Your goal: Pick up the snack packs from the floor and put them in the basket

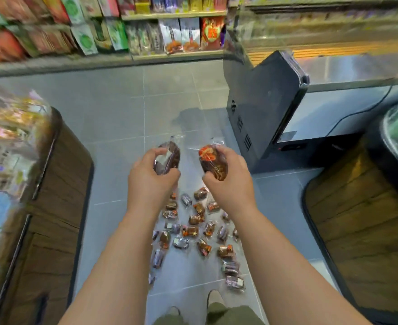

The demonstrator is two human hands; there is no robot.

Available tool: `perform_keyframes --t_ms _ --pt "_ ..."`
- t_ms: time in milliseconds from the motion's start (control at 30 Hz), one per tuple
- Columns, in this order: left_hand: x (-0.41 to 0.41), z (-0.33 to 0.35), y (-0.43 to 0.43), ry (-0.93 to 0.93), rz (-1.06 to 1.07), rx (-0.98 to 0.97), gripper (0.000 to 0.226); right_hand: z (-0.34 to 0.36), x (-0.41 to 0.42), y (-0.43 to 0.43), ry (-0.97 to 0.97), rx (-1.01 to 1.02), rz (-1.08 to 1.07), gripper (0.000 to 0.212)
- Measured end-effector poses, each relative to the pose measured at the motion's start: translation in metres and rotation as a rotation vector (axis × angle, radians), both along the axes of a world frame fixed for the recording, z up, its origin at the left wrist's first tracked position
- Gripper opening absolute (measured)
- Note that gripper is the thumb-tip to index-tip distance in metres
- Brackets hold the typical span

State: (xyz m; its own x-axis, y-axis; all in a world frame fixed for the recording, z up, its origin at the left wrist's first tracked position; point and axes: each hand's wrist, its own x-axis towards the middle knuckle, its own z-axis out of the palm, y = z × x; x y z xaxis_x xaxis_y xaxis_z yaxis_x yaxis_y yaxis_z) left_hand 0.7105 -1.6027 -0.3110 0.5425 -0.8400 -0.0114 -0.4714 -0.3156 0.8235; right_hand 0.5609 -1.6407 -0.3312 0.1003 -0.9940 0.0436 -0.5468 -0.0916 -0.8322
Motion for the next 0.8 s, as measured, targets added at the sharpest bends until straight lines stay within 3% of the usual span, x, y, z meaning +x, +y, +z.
perform_keyframes --t_ms 167,400,800 --pt "-0.004 0.039 0.023 -0.053 -0.163 -0.032 0.046 0.041 -0.011 0.036 -0.006 -0.064 -0.029 0.057" --pt "-0.033 0.073 0.050 -0.042 -0.360 -0.078 0.045 0.062 -0.033 0.093 -0.018 -0.110 -0.276 0.056" --pt "-0.196 0.074 0.128 -0.072 -0.892 -0.121 0.047 0.058 -0.169 0.245 0.018 -0.097 -0.840 0.058"
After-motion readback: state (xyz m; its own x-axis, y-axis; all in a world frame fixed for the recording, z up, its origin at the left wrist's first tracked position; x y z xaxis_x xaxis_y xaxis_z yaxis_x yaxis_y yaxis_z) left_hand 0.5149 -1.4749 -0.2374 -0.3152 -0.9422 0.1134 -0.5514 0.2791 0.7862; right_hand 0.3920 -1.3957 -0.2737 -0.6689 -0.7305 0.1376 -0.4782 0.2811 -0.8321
